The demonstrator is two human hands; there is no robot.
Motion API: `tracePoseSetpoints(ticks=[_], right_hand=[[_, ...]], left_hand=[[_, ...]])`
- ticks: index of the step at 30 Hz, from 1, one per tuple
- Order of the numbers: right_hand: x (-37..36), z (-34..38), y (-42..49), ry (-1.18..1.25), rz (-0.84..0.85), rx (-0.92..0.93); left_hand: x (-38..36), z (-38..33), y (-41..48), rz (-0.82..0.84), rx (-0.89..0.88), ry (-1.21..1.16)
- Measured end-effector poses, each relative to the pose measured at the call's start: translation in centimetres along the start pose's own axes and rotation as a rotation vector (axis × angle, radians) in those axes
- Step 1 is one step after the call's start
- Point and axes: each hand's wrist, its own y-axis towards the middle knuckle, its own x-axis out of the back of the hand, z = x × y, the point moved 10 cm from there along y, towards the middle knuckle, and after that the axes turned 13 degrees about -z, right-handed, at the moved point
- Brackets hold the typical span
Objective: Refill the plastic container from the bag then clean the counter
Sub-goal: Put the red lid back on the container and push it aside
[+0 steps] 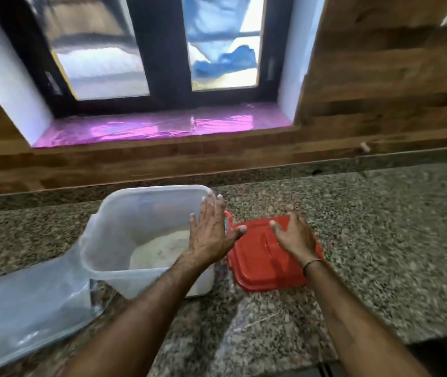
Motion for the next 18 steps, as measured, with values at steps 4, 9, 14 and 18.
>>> tracePoseSetpoints(ticks=[4,9,14,18], right_hand=[[-3.4,-8.5,1.9,-0.101,0.131,-0.216],[-6.5,-13.2,2.4,-0.098,0.192,-0.314],[-7.3,-11.6,1.8,-0.135,0.204,-0.296],[-8.5,-14.5,2.4,0.011,0.196,-0.462]], left_hand=[[-0.5,0.0,1.0,-0.051,0.081,0.042],[-1.1,0.0,1.7,-0.075,0.142,0.048],[-1.1,0.0,1.9,-0.087,0.164,0.050],[-1.0,0.1,1.9,-0.097,0.160,0.058]])
